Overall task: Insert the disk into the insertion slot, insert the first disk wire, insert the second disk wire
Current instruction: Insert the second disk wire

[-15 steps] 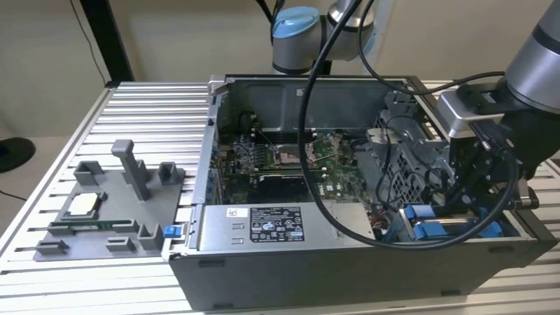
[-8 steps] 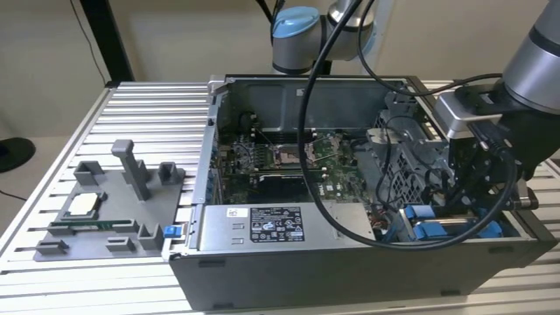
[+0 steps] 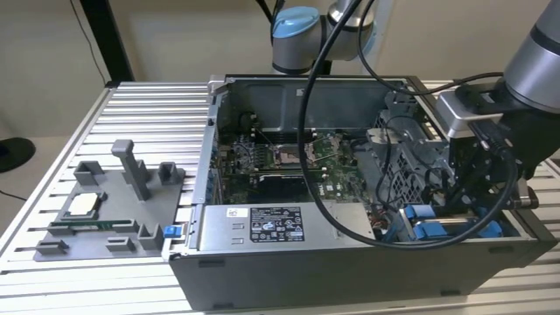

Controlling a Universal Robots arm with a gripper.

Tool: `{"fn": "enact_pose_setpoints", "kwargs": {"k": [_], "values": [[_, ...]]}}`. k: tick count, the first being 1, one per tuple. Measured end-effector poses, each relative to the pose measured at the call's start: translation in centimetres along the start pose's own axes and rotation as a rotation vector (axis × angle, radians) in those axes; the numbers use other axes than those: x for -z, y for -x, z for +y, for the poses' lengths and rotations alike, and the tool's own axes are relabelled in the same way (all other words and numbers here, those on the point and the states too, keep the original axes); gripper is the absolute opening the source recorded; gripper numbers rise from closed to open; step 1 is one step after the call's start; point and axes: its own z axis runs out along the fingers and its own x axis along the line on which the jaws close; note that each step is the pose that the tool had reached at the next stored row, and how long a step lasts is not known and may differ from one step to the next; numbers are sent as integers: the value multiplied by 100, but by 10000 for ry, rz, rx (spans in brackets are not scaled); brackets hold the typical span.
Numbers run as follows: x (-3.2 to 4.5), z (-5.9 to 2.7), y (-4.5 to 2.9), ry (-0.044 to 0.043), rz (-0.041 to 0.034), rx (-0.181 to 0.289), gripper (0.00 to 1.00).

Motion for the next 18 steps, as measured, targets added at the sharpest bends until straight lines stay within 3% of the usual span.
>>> {"fn": "enact_pose_setpoints", "kwargs": {"k": [3,5,7,18], "values": [[46,-2,4,6,66,2,0],[49,-2,10,3,229,11,0],[48,-2,20,2,299,15,0],[22,1,68,0,414,18,0]]}}
